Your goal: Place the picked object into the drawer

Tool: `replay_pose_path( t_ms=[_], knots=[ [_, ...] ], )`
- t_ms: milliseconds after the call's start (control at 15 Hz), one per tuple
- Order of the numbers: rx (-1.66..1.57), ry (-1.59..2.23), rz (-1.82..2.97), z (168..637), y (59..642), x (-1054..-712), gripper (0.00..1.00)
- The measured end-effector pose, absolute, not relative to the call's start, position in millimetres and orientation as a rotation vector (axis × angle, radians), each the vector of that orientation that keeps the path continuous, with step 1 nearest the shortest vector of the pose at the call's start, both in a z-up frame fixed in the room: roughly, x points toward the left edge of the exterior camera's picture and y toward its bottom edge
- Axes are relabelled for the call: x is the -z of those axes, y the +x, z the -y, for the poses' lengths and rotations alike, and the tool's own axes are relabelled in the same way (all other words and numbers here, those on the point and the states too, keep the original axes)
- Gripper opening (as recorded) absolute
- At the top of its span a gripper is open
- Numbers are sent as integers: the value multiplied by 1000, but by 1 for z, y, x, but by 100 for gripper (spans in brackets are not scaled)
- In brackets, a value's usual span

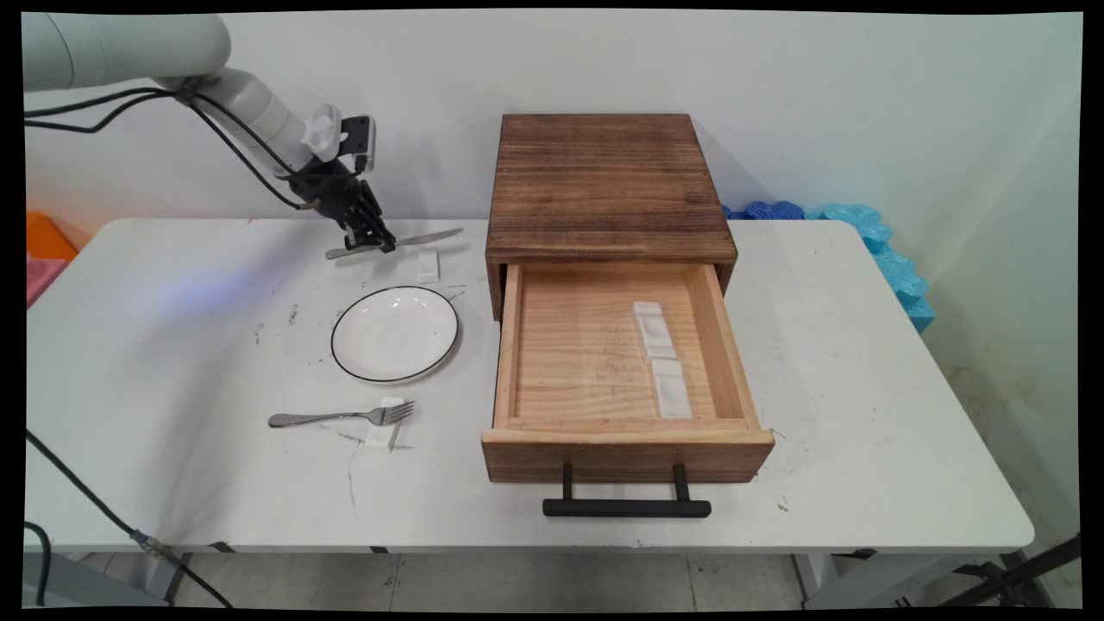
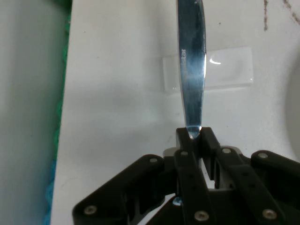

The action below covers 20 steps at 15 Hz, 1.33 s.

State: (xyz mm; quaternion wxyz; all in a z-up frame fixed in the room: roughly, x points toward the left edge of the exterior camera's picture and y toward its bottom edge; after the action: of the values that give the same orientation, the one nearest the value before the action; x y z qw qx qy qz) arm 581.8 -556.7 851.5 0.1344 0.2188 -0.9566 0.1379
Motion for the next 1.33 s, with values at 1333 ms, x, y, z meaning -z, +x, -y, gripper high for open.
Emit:
replay_pose_path(
  t_ms=[1333],
  knots=[
    [-445, 638, 2766, 545, 576, -872, 0]
  ],
)
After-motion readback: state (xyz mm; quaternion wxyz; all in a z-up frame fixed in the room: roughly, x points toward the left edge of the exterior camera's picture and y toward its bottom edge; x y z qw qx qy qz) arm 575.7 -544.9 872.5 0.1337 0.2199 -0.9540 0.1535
